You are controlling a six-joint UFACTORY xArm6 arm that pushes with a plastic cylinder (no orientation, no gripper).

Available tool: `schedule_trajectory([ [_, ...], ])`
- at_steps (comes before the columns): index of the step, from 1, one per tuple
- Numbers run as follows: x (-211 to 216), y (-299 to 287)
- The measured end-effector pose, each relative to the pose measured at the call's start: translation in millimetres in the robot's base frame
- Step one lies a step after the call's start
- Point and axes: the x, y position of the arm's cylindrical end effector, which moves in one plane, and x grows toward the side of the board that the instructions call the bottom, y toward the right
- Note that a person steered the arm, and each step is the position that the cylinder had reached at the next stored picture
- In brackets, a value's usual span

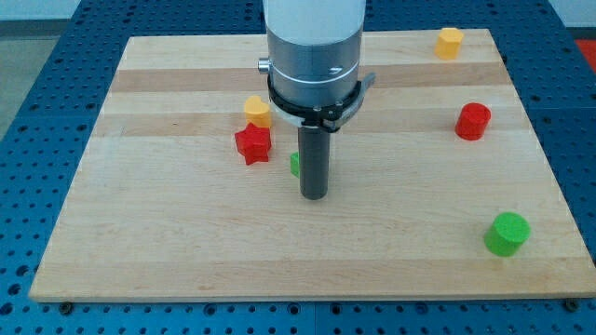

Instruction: Move the red star slightly to the right

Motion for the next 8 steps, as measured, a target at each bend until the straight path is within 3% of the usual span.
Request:
schedule_trajectory([
  [2,-9,2],
  [3,6,1],
  [5,15,-61],
  [7,-33,-118],
  [8,-47,-118],
])
